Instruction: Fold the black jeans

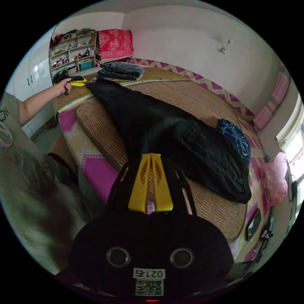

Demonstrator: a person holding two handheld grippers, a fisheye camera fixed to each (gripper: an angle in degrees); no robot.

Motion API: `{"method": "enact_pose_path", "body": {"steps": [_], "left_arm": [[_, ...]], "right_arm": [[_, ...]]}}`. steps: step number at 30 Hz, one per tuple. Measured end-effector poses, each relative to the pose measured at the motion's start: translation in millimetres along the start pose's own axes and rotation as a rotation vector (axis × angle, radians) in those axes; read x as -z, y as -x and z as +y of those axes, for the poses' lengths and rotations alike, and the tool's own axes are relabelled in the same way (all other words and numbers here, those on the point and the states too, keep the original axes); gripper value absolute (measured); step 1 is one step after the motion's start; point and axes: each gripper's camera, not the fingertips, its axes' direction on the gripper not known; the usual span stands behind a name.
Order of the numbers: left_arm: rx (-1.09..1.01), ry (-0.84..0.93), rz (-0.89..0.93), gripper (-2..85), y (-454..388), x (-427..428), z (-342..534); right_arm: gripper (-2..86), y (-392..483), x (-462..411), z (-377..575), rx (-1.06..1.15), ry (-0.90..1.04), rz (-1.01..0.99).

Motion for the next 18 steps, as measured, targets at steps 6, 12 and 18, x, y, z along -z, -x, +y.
{"method": "enact_pose_path", "body": {"steps": [6,12,18], "left_arm": [[0.097,0.072,-0.073,11.5,-16.8,-23.2,21.5],[0.155,0.070,-0.085,5.9,-28.6,-52.8,31.1],[0.244,0.008,0.097,1.5,-22.4,-70.0,60.3]], "right_arm": [[-1.0,-17.2,-4.5,21.3,-0.042,0.002,-0.010],[-1.0,-25.3,-2.7,40.4,-0.047,-0.015,0.009],[-1.0,-41.2,-2.7,66.9,-0.092,-0.019,0.014]]}}
